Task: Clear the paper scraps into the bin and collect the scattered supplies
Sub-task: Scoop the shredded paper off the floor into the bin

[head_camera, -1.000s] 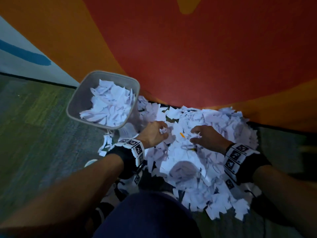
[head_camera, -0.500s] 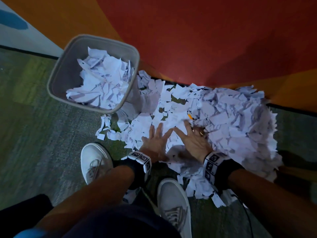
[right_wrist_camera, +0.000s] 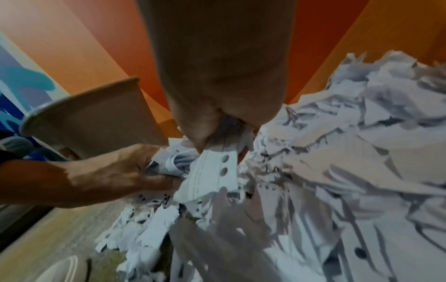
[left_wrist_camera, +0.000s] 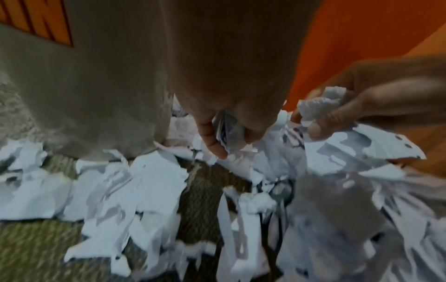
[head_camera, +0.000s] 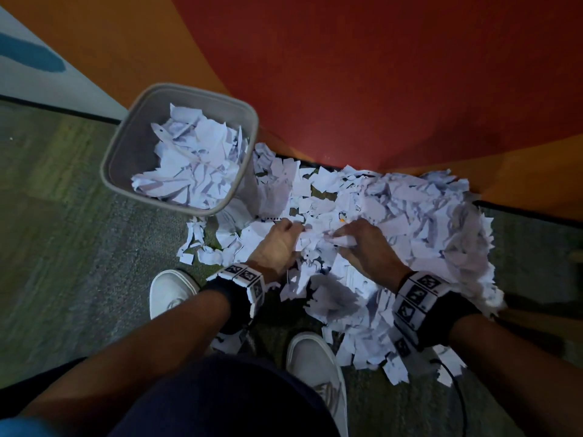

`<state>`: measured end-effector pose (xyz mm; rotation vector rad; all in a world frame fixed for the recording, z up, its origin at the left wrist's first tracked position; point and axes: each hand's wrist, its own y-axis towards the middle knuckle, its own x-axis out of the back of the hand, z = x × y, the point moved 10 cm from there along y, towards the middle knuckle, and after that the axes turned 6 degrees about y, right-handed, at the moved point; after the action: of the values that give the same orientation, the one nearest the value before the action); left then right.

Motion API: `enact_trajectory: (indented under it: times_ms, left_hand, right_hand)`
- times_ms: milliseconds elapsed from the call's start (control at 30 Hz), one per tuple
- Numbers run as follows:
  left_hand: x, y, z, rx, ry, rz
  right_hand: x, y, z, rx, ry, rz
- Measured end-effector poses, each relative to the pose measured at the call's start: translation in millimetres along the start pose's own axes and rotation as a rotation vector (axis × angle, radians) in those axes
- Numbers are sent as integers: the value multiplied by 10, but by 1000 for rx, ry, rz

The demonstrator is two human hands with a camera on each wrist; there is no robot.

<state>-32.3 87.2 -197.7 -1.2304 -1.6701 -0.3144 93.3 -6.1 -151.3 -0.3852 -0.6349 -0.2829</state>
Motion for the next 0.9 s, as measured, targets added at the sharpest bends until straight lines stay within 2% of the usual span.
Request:
enact_trajectory:
  times_ms: [133, 300, 433, 500, 600, 767, 900]
  left_hand:
    - [531, -21, -129, 0, -67, -77]
    - [1172, -138, -318, -8, -91, -126]
    - [1737, -304, -444, 37, -265, -183]
    - [2088, -427, -493, 59, -385, -237]
    - [2598, -601, -479, 51, -449, -295]
    - [3222, -859, 25, 133, -335, -355]
    - [3263, -1001, 612, 259, -418, -364]
  right_hand:
    - [273, 30, 231, -38, 46, -3]
    - [607, -52, 490, -91, 106, -78]
    - [875, 79, 952, -8, 119, -113]
    - [1018, 188, 1304, 34, 110, -133]
    - [1138, 362, 1865, 117, 138, -157]
    - [1005, 608, 2710, 245, 168, -159]
    - [681, 827, 3090, 250, 164, -124]
